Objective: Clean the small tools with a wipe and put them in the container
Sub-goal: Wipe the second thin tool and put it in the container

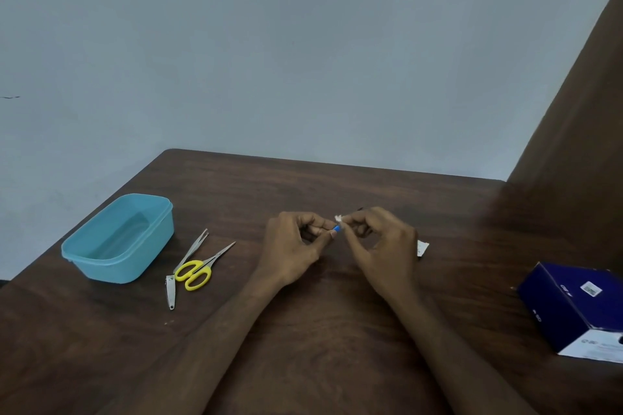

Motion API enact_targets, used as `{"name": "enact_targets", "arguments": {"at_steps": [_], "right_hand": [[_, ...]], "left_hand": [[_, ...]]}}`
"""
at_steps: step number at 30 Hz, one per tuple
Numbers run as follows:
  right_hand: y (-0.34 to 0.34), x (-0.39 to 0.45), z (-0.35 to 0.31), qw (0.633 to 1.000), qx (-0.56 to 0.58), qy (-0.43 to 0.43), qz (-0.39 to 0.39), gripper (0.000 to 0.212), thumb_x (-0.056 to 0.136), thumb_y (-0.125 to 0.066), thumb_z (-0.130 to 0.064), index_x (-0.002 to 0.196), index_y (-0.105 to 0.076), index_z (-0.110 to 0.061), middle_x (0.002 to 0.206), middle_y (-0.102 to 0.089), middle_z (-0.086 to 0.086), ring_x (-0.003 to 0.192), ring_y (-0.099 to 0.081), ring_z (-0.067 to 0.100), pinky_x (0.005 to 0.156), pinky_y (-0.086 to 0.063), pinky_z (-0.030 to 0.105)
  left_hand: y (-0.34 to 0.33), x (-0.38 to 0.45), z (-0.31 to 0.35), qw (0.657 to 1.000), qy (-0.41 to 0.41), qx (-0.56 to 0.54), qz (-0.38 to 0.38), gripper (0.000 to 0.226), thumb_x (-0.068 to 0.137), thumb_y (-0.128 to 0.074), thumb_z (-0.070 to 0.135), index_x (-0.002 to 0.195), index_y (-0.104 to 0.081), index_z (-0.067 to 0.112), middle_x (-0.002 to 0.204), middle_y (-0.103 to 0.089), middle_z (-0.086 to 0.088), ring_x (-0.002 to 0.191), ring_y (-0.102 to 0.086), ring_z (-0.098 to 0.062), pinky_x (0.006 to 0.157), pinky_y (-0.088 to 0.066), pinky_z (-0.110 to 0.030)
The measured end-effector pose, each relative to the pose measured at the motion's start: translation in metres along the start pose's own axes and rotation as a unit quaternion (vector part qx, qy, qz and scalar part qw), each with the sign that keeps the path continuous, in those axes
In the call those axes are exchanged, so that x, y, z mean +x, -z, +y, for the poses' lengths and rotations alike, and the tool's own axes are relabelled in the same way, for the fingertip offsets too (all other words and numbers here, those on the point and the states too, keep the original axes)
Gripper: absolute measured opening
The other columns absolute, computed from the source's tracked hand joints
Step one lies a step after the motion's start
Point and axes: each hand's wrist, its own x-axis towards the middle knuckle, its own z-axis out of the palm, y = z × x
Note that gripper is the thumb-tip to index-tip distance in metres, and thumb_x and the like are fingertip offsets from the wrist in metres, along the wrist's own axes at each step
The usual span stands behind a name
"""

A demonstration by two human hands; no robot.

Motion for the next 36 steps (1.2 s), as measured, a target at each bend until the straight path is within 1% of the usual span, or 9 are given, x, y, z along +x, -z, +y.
{"name": "enact_targets", "arguments": {"at_steps": [6,11,14,18,21,26,31,34,36], "right_hand": [[-0.004,0.001,0.011,0.997,-0.037,-0.074,-0.002,0.018,0.076,-0.083,-0.008,0.075,-0.071,-0.021,0.067,-0.065,-0.011,0.063,-0.061,0.008,0.061,-0.047,0.019],[0.001,0.002,0.007,1.000,-0.016,-0.003,0.001,0.012,0.084,-0.084,-0.006,0.088,-0.079,-0.017,0.080,-0.071,-0.008,0.069,-0.064,0.005,0.068,-0.052,0.021],[-0.004,0.001,0.013,0.997,-0.053,-0.050,-0.016,0.014,0.081,-0.085,-0.010,0.080,-0.076,-0.021,0.072,-0.069,-0.012,0.065,-0.062,0.005,0.065,-0.054,0.030],[0.004,0.004,0.012,0.997,-0.040,-0.049,0.037,0.015,0.079,-0.083,-0.007,0.080,-0.074,-0.019,0.073,-0.067,-0.011,0.066,-0.062,0.004,0.066,-0.049,0.017],[0.002,0.002,0.008,1.000,-0.024,-0.007,0.004,0.013,0.083,-0.083,-0.006,0.085,-0.077,-0.017,0.080,-0.070,-0.010,0.069,-0.062,0.002,0.069,-0.051,0.019],[0.001,0.005,0.016,0.994,-0.051,-0.097,0.027,0.016,0.078,-0.084,-0.010,0.077,-0.073,-0.022,0.069,-0.067,-0.012,0.064,-0.063,0.004,0.063,-0.050,0.021],[0.003,0.004,0.011,0.999,-0.031,-0.022,0.019,0.013,0.083,-0.083,-0.006,0.084,-0.076,-0.018,0.080,-0.070,-0.008,0.070,-0.063,0.004,0.068,-0.053,0.024],[-0.002,0.004,0.019,0.995,-0.060,-0.081,0.009,0.013,0.080,-0.084,-0.011,0.079,-0.075,-0.021,0.074,-0.068,-0.011,0.065,-0.062,0.002,0.067,-0.057,0.033],[0.001,0.007,0.020,0.991,-0.061,-0.111,0.051,0.015,0.079,-0.084,-0.011,0.077,-0.074,-0.021,0.070,-0.066,-0.011,0.063,-0.062,0.002,0.066,-0.055,0.025]], "left_hand": [[0.000,0.000,0.003,1.000,0.008,-0.014,0.013,0.009,0.090,-0.087,0.015,0.096,-0.087,0.022,0.077,-0.081,0.008,0.050,-0.068,0.001,0.050,-0.053,-0.017],[0.000,0.000,0.002,1.000,0.001,-0.003,0.005,0.009,0.090,-0.088,0.016,0.096,-0.087,0.022,0.078,-0.081,0.008,0.052,-0.068,0.002,0.053,-0.057,-0.019],[0.001,0.001,0.001,1.000,0.007,-0.009,0.010,0.010,0.089,-0.088,0.015,0.095,-0.087,0.023,0.076,-0.081,0.007,0.055,-0.071,-0.005,0.052,-0.061,-0.026],[0.000,0.001,0.000,1.000,0.005,-0.005,0.010,0.009,0.089,-0.088,0.018,0.095,-0.087,0.025,0.076,-0.081,0.008,0.053,-0.070,-0.005,0.055,-0.064,-0.032],[0.001,0.001,-0.001,1.000,0.000,0.000,0.005,0.008,0.089,-0.088,0.019,0.095,-0.087,0.025,0.077,-0.081,0.009,0.054,-0.070,-0.002,0.057,-0.064,-0.030],[0.000,0.001,0.000,1.000,0.005,-0.008,0.012,0.008,0.089,-0.088,0.017,0.093,-0.087,0.024,0.076,-0.081,0.007,0.054,-0.069,-0.003,0.054,-0.062,-0.028],[0.000,0.001,0.000,1.000,0.000,-0.002,0.004,0.008,0.090,-0.087,0.017,0.093,-0.087,0.024,0.077,-0.081,0.009,0.057,-0.070,0.001,0.057,-0.061,-0.023],[0.000,0.001,0.000,1.000,0.004,-0.006,0.009,0.009,0.089,-0.087,0.015,0.093,-0.087,0.023,0.075,-0.080,0.008,0.056,-0.069,0.001,0.057,-0.062,-0.024],[0.000,0.000,0.000,1.000,0.004,-0.006,0.010,0.009,0.089,-0.087,0.015,0.093,-0.087,0.022,0.075,-0.081,0.009,0.055,-0.068,0.002,0.056,-0.060,-0.022]]}}
